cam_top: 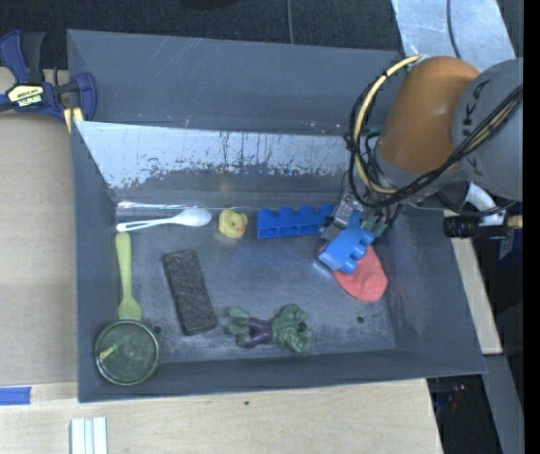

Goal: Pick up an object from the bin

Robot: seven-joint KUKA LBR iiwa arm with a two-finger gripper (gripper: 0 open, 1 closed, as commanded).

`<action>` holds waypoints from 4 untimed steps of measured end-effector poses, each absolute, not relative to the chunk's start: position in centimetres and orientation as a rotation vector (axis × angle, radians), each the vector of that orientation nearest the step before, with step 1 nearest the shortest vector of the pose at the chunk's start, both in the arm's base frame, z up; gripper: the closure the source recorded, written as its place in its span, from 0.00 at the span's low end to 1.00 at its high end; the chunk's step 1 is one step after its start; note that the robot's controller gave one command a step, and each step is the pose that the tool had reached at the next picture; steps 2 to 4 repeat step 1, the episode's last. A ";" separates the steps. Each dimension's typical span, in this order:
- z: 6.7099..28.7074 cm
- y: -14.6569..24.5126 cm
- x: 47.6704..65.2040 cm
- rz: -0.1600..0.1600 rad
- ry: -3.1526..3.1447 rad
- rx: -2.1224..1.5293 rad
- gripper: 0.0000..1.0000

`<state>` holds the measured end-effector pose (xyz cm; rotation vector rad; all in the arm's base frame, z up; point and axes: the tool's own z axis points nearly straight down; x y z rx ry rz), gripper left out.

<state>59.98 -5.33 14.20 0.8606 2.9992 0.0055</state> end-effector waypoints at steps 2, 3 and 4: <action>15.8 -5.3 59.8 0.003 3.006 0.861 1.00; 15.8 -5.3 59.8 0.003 3.006 0.861 1.00; 15.8 -5.3 59.8 0.003 3.006 0.861 1.00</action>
Offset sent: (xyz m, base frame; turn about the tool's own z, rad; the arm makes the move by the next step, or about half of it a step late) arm -0.0014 -0.0001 0.0244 -0.0010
